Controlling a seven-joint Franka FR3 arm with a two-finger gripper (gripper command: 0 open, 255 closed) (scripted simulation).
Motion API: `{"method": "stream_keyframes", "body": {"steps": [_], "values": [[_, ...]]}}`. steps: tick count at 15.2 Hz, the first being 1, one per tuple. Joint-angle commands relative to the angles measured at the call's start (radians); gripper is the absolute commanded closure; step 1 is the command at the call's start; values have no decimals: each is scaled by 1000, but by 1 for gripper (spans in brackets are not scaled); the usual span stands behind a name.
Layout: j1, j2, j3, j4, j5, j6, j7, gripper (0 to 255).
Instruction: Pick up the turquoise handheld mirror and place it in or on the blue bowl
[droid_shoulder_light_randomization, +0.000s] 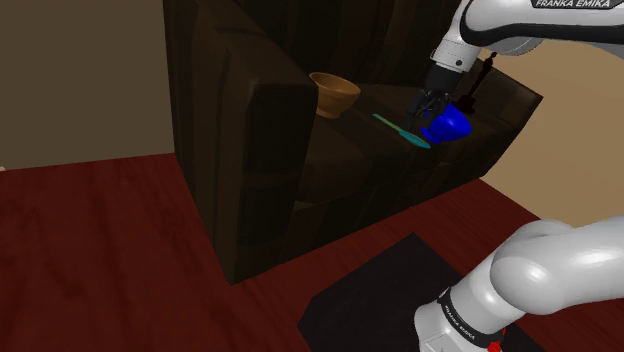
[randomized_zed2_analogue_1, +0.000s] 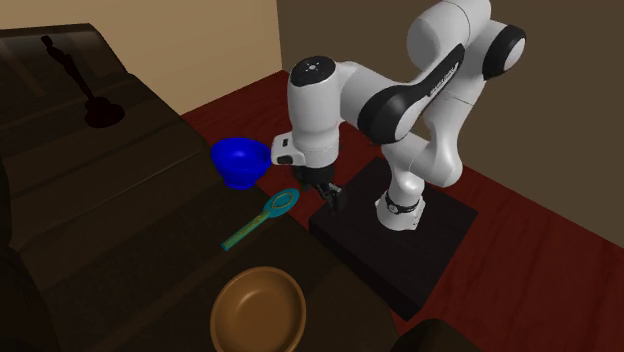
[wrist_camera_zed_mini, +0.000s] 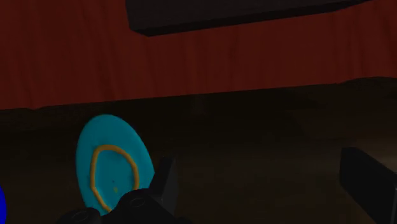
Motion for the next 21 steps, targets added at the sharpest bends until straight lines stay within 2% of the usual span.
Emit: {"method": "stream_keyframes", "body": {"steps": [1, 6, 11, 18, 21], "values": [[-4, 69, -28, 45, -3, 24, -34, 0], [-15, 247, -97, 176, 9, 68, -125, 0], [-32, 430, -153, 332, 51, 87, -217, 0], [-33, 439, -153, 247, 53, 180, -219, 0], [-33, 440, -153, 240, 54, 188, -219, 0]]}}
